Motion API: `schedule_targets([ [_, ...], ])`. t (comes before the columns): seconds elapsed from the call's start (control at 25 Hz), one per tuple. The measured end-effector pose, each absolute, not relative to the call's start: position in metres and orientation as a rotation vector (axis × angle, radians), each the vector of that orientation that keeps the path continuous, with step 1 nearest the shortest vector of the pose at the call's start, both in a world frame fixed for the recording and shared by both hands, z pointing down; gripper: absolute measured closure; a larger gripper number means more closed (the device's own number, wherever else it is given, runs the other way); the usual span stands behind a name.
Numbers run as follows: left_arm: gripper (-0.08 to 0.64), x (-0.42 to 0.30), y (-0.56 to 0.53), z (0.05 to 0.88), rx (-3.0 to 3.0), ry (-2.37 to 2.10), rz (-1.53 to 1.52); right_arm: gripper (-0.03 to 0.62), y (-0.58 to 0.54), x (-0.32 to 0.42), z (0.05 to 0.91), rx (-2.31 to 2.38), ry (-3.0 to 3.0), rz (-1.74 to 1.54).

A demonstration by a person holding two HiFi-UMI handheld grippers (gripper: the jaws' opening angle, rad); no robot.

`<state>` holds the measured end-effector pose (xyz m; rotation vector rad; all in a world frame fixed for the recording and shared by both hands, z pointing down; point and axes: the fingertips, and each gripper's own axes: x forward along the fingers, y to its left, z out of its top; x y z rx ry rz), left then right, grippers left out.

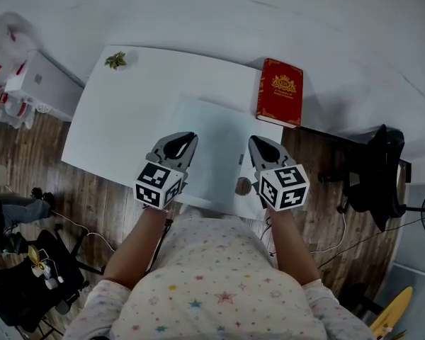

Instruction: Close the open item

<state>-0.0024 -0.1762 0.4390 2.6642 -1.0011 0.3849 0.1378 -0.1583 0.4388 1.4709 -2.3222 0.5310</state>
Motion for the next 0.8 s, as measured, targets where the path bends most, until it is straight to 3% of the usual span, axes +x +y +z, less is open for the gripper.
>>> schedule_targets([
  [0.8,0.540,-0.014,-0.186,0.352,2.814,-1.131,0.150,0.590,-0.162,0.132,0.341,1.585,-2.491,0.235],
])
